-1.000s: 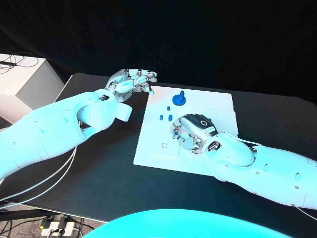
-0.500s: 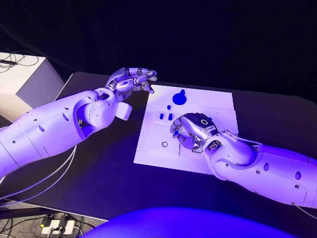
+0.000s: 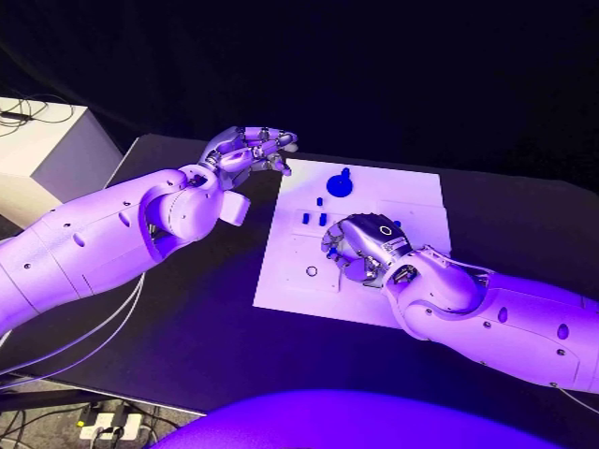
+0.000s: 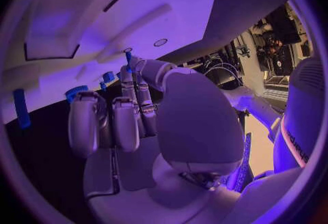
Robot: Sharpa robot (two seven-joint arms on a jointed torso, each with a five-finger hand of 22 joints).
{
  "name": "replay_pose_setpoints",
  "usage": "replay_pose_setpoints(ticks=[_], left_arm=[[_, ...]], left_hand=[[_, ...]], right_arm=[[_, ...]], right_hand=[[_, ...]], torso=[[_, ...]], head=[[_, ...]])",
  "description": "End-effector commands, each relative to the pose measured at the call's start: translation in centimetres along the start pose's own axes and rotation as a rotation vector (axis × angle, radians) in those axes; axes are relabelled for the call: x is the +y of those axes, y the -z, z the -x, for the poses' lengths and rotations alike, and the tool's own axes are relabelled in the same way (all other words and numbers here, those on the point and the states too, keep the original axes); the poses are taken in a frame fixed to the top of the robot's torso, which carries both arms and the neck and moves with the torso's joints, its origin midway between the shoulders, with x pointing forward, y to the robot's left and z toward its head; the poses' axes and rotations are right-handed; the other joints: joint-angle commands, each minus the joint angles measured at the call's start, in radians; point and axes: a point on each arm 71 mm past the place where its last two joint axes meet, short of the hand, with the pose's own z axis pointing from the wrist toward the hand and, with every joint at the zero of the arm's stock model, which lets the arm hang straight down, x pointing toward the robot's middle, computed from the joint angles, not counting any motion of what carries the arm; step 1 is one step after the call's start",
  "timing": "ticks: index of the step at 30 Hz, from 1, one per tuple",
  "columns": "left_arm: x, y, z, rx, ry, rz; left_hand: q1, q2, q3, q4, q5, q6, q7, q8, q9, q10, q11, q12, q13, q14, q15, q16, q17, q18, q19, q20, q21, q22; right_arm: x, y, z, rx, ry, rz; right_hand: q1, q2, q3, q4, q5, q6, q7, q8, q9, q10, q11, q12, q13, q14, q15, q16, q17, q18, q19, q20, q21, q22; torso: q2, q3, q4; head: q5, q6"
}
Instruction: Assemble the parts on the task board
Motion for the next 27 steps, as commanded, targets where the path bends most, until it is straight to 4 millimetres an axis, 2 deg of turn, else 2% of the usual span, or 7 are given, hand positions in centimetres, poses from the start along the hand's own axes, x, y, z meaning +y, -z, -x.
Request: replay_pose_setpoints(ticks=[1,27], left_arm=[[-0.1,-0.02,-0.11,0.004,-0.001,-0.005],[-0.1,0.02,-0.04,0.003,-0.003,-0.003]], left_hand=[[0.009,-0.004,-0.004,-0.001,-0.006,0.0,0.0,0.003,0.002,-0.01,-0.001,0.005,-0.001,0.005,0.003,-0.007,-0.001,0.006,0.007,0.002,-0.007,-0.001],[0.009,-0.004,-0.004,-0.001,-0.006,0.0,0.0,0.003,0.002,-0.01,-0.001,0.005,-0.001,0.005,0.003,-0.007,-0.001,0.006,0.007,0.002,-0.007,-0.001]], right_arm=[[0.25,0.06,-0.23,0.018,0.013,0.017],[-0.12,-0.21,-0.82,0.036,0.033,-0.002]], right_hand=[[0.014,0.018,0.008,0.0,0.002,0.004,0.003,-0.005,0.002,0.08,-0.071,0.005,0.047,0.052,-0.004,0.0,0.0,-0.005,0.042,-0.007,-0.004,0.135],[0.012,0.017,0.009,-0.001,0.004,0.005,0.004,-0.006,0.002,0.081,-0.071,0.003,0.048,0.052,-0.004,0.0,-0.001,-0.005,0.041,-0.006,-0.005,0.134]], torso=[[0.0,-0.0001,-0.0006],[0.001,-0.0004,0.0002]], head=[[0.001,-0.002],[0.003,-0.007]])
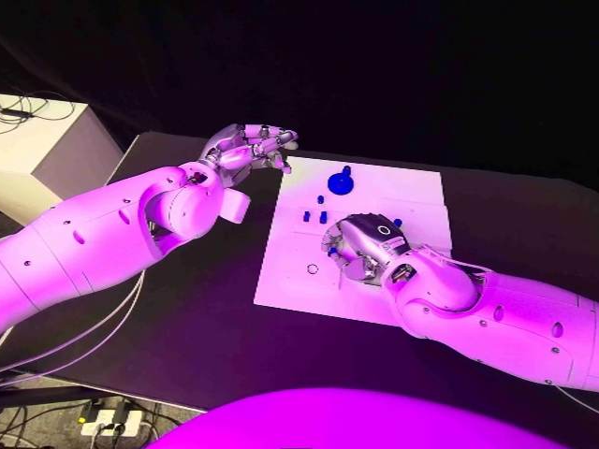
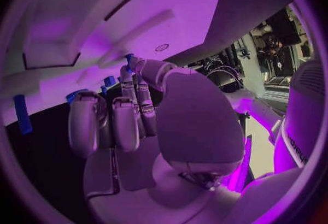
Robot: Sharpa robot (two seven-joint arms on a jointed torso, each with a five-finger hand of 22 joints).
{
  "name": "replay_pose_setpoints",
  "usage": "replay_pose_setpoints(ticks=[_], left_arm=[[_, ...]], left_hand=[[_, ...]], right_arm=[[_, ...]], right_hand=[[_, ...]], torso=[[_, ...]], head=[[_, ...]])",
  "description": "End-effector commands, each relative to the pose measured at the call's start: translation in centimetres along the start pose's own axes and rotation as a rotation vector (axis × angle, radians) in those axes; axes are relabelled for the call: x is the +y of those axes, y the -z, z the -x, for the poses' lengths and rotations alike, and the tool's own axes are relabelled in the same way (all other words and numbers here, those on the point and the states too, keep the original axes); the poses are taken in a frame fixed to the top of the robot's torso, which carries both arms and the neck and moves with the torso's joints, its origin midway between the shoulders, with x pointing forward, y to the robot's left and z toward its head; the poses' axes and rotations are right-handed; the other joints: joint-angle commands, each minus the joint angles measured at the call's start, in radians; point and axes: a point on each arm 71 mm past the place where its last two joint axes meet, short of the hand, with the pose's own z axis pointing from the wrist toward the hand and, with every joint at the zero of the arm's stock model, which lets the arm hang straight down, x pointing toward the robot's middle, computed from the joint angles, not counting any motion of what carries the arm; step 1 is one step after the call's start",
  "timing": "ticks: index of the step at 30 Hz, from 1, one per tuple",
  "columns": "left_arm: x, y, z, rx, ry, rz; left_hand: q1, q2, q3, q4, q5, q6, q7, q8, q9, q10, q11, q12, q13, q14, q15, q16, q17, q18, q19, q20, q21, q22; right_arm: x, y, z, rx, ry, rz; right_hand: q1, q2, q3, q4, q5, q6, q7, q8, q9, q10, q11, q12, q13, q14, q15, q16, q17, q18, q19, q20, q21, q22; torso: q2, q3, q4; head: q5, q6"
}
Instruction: Assemble the parts on the task board
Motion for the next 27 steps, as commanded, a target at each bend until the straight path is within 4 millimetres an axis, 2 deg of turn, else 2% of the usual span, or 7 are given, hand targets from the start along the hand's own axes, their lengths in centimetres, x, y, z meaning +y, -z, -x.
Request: replay_pose_setpoints(ticks=[1,10,11,16,20,25,27], left_arm=[[-0.1,-0.02,-0.13,0.005,-0.001,-0.006],[-0.11,-0.01,-0.16,0.007,-0.001,-0.005],[-0.11,-0.01,-0.16,0.007,-0.001,-0.005],[-0.11,0.01,-0.1,0.005,-0.002,-0.004],[-0.11,0.02,-0.07,0.004,-0.003,-0.003],[-0.1,0.03,-0.03,0.003,-0.004,-0.003],[-0.1,0.03,-0.01,0.003,-0.004,-0.002]], left_hand=[[0.01,-0.003,-0.004,-0.001,-0.006,0.0,0.0,0.003,0.001,-0.01,-0.001,0.005,-0.001,0.005,0.003,-0.007,-0.001,0.005,0.007,0.002,-0.007,-0.001],[0.014,-0.002,-0.007,0.002,-0.006,0.002,0.0,0.005,0.001,-0.011,-0.001,0.006,-0.002,0.005,0.002,-0.008,-0.002,0.005,0.011,0.001,-0.011,-0.004],[0.014,-0.002,-0.007,0.002,-0.006,0.002,0.0,0.005,0.001,-0.011,-0.001,0.006,-0.002,0.005,0.002,-0.008,-0.002,0.005,0.011,0.001,-0.011,-0.004],[0.014,-0.002,-0.007,0.002,-0.006,0.002,0.0,0.005,0.001,-0.011,-0.001,0.006,-0.002,0.005,0.002,-0.008,-0.002,0.005,0.011,0.001,-0.011,-0.004],[0.014,-0.002,-0.007,0.002,-0.006,0.002,0.0,0.005,0.001,-0.011,-0.001,0.006,-0.002,0.005,0.002,-0.008,-0.002,0.005,0.011,0.001,-0.011,-0.004],[0.015,-0.001,-0.007,0.003,-0.006,0.002,-0.001,0.005,0.001,-0.011,-0.001,0.006,-0.002,0.005,0.002,-0.008,-0.002,0.005,0.011,0.001,-0.012,-0.005],[0.015,-0.001,-0.007,0.003,-0.006,0.002,-0.001,0.005,0.001,-0.011,-0.001,0.006,-0.002,0.005,0.002,-0.008,-0.002,0.005,0.011,0.001,-0.012,-0.005]], right_arm=[[0.0,0.0,-0.3,0.023,0.021,0.003],[0.09,-0.02,-0.87,0.081,0.035,0.013],[0.05,-0.01,-0.94,0.088,0.036,0.015],[-0.15,0.05,-1.11,0.104,0.032,0.024],[-0.28,0.09,-1.12,0.104,0.03,0.026],[-0.44,0.11,-1.05,0.092,0.027,0.021],[-0.48,0.11,-1.01,0.087,0.026,0.019]], right_hand=[[0.012,0.017,0.005,-0.001,0.002,0.005,0.004,-0.006,0.001,0.079,-0.074,0.003,0.048,0.052,-0.004,0.0,-0.001,-0.005,0.041,-0.006,-0.005,0.134],[0.007,0.016,0.004,0.0,0.005,0.005,0.005,-0.007,0.002,0.078,-0.073,0.001,0.048,0.051,-0.003,-0.002,-0.005,-0.004,0.04,-0.006,-0.01,0.131],[0.001,0.014,0.003,0.001,0.02,0.003,0.006,-0.009,0.002,0.075,-0.072,-0.003,0.048,0.05,-0.002,-0.004,-0.008,-0.003,0.039,-0.005,-0.013,0.13],[-0.057,-0.023,-0.058,0.02,0.114,-0.049,0.023,-0.046,-0.002,0.013,-0.051,-0.055,0.028,0.047,0.016,-0.009,-0.019,0.002,0.027,0.008,-0.05,0.112],[-0.098,-0.057,-0.109,0.042,0.128,-0.087,0.028,-0.071,-0.005,-0.045,-0.035,-0.1,0.001,0.045,0.03,-0.012,-0.028,0.014,0.01,0.022,-0.11,0.08],[-0.097,-0.057,-0.156,0.043,0.127,-0.115,0.031,-0.092,-0.008,-0.088,-0.027,-0.118,-0.019,0.033,0.036,-0.036,-0.069,0.028,-0.011,0.03,-0.187,0.037],[-0.078,-0.049,-0.198,0.045,0.127,-0.129,0.034,-0.106,-0.011,-0.134,-0.021,-0.117,-0.038,0.023,0.041,-0.055,-0.101,0.039,-0.026,0.034,-0.249,0.002]], torso=[[0.001,-0.0003,-0.0005],[0.0,0.0001,-0.0013],[0.0,0.0,-0.0014],[-0.001,-0.0004,-0.0027],[0.0,0.0,-0.0018],[0.0,0.0003,-0.002],[0.0,0.0003,-0.0018]], head=[[0.001,-0.002],[0.002,-0.005],[0.002,-0.005],[0.002,-0.006],[0.0,-0.005],[-0.002,-0.003],[-0.003,-0.003]])
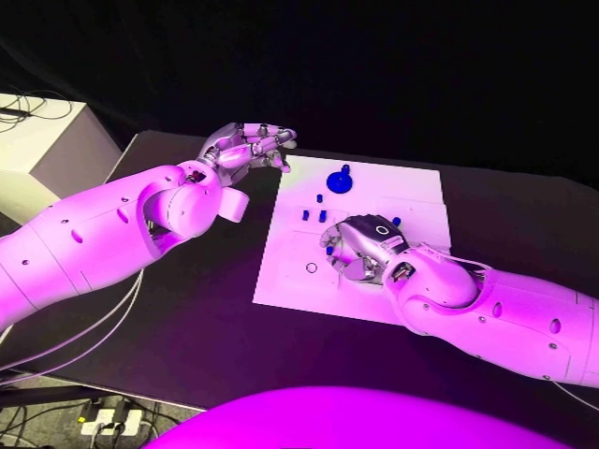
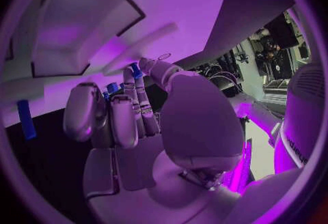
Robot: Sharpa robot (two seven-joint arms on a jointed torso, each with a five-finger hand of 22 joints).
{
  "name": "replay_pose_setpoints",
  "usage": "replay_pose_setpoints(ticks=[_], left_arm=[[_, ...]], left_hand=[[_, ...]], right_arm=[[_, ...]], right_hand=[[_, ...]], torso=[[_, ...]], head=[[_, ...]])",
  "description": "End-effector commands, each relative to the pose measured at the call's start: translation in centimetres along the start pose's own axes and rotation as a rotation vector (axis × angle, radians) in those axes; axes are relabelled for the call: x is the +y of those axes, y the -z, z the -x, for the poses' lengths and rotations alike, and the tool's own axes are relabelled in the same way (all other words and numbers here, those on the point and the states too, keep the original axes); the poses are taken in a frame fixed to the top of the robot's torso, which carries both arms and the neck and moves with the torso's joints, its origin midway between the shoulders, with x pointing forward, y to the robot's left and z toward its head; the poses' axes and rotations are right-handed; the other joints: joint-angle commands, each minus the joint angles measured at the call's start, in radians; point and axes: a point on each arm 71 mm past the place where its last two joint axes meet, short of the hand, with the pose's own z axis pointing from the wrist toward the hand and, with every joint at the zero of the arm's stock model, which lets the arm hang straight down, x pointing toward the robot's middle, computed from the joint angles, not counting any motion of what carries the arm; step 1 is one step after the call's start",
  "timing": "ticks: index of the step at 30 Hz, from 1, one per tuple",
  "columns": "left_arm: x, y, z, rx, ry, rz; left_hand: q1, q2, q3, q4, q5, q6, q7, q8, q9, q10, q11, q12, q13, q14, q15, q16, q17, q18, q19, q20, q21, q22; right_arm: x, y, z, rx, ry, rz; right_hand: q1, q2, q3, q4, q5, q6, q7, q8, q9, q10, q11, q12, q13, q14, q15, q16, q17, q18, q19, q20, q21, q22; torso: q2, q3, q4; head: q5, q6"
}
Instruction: Assemble the parts on the task board
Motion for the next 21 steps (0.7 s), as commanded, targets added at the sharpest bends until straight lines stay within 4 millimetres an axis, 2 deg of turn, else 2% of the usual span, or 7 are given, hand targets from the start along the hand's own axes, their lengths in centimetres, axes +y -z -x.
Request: replay_pose_setpoints(ticks=[1,12,21], left_arm=[[-0.1,-0.03,-0.11,0.004,-0.001,-0.005],[-0.08,0.0,-0.04,0.003,-0.002,-0.002],[-0.07,0.01,0.02,0.001,-0.003,-0.001]], left_hand=[[0.007,-0.002,-0.004,0.0,-0.006,0.002,-0.001,0.005,0.002,-0.008,0.003,0.006,-0.001,0.005,0.002,-0.004,-0.001,0.005,0.008,-0.002,-0.004,-0.001],[0.007,-0.002,-0.004,0.0,-0.006,0.002,-0.001,0.005,0.002,-0.008,0.003,0.006,-0.001,0.005,0.002,-0.004,-0.001,0.005,0.008,-0.002,-0.004,-0.001],[0.007,-0.002,-0.004,0.0,-0.006,0.002,-0.001,0.005,0.002,-0.008,0.003,0.006,-0.001,0.005,0.002,-0.004,-0.001,0.005,0.008,-0.002,-0.004,-0.001]], right_arm=[[0.01,0.15,-0.52,0.033,0.001,0.007],[-0.27,0.27,-0.17,-0.012,-0.007,-0.019],[-0.52,0.6,0.1,-0.03,-0.014,-0.034]], right_hand=[[0.025,0.008,-0.046,0.004,-0.002,-0.011,0.001,-0.013,-0.004,-0.043,0.006,0.003,-0.017,0.022,0.009,-0.016,-0.028,0.025,-0.016,0.002,-0.059,-0.01],[0.087,0.037,-0.147,0.029,0.011,-0.022,0.0,-0.042,-0.017,-0.111,0.016,0.019,-0.057,0.013,0.017,-0.029,-0.059,0.032,-0.02,0.007,-0.115,-0.044],[0.126,0.049,-0.207,0.055,0.021,-0.027,-0.002,-0.059,-0.028,-0.145,0.022,0.032,-0.075,0.01,0.021,-0.033,-0.071,0.035,-0.019,0.011,-0.135,-0.056]], torso=[[0.0,0.0003,0.0003],[0.001,0.0003,0.0011],[0.0,0.001,0.0004]], head=[[-0.001,0.002],[-0.007,0.006],[-0.011,0.012]])
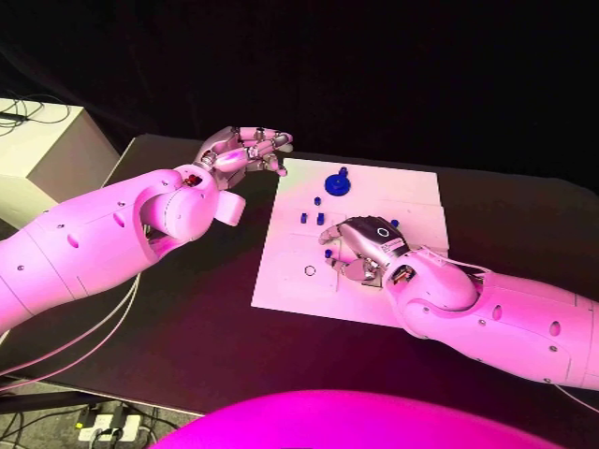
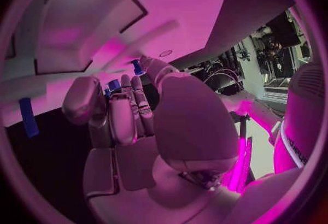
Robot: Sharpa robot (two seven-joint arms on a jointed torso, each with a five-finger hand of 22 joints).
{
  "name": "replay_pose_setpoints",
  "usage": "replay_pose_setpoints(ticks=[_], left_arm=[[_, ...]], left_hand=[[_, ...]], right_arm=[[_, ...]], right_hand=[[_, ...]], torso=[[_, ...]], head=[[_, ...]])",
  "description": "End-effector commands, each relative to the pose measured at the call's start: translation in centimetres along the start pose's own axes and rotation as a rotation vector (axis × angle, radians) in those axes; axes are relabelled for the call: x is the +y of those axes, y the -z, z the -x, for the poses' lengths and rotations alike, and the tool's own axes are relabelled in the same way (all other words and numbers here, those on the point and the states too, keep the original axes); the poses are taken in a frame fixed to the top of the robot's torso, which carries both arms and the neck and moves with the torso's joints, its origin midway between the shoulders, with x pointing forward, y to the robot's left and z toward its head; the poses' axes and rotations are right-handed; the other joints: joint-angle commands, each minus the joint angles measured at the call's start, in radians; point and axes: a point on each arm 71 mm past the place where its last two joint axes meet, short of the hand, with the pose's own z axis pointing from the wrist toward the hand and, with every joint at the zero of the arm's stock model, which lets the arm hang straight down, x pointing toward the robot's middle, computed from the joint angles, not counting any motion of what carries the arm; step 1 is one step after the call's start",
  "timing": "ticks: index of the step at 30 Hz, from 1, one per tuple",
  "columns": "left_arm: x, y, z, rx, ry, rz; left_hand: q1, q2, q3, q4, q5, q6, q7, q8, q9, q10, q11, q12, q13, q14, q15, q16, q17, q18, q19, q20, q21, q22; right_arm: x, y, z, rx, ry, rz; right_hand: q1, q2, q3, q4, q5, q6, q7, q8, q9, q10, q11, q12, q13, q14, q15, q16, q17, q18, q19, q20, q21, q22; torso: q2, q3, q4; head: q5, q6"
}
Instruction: Assemble the parts on the task board
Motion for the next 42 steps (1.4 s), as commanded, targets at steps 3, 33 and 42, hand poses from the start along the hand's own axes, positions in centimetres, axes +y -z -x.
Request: replay_pose_setpoints(ticks=[3,33,42], left_arm=[[-0.1,0.0,-0.1,0.003,-0.002,-0.005],[0.1,0.0,0.3,-0.001,-0.003,-0.001],[0.2,0.0,0.3,-0.001,-0.003,0.004]], left_hand=[[0.01,0.0,-0.006,0.001,-0.006,0.003,-0.001,0.006,0.001,-0.009,0.003,0.006,-0.002,0.005,0.002,-0.005,-0.001,0.005,0.009,-0.003,-0.006,-0.002],[0.012,0.0,-0.006,0.002,-0.006,0.003,-0.001,0.006,0.001,-0.009,0.002,0.007,-0.002,0.005,0.002,-0.005,-0.002,0.005,0.01,-0.003,-0.007,-0.003],[0.012,0.0,-0.006,0.002,-0.006,0.003,-0.001,0.006,0.001,-0.009,0.002,0.007,-0.002,0.005,0.002,-0.005,-0.002,0.005,0.01,-0.003,-0.007,-0.003]], right_arm=[[-0.3,0.7,0.2,0.002,-0.013,-0.02],[-9.6,1.3,9.7,0.121,0.114,-0.207],[-10.4,1.0,8.9,0.205,0.171,-0.238]], right_hand=[[0.019,-0.003,-0.032,0.016,0.007,-0.011,0.0,-0.014,-0.006,-0.011,0.0,0.012,-0.003,0.012,0.006,-0.005,-0.005,0.019,-0.003,0.007,-0.012,-0.004],[0.091,-0.036,-0.092,0.172,-0.027,-0.001,-0.031,-0.045,-0.027,0.038,-0.015,0.049,-0.005,0.035,-0.005,0.044,0.057,0.005,0.031,-0.006,0.052,0.038],[0.105,-0.025,-0.14,0.187,-0.037,0.002,-0.035,-0.043,-0.026,0.031,-0.013,0.05,-0.003,0.034,-0.004,0.045,0.056,0.005,0.032,-0.003,0.055,0.041]], torso=[[-0.001,0.0001,-0.0012],[-0.009,0.0006,-0.0156],[-0.007,0.0009,-0.0168]], head=[[-0.006,0.007],[-0.092,0.073],[-0.092,0.07]])
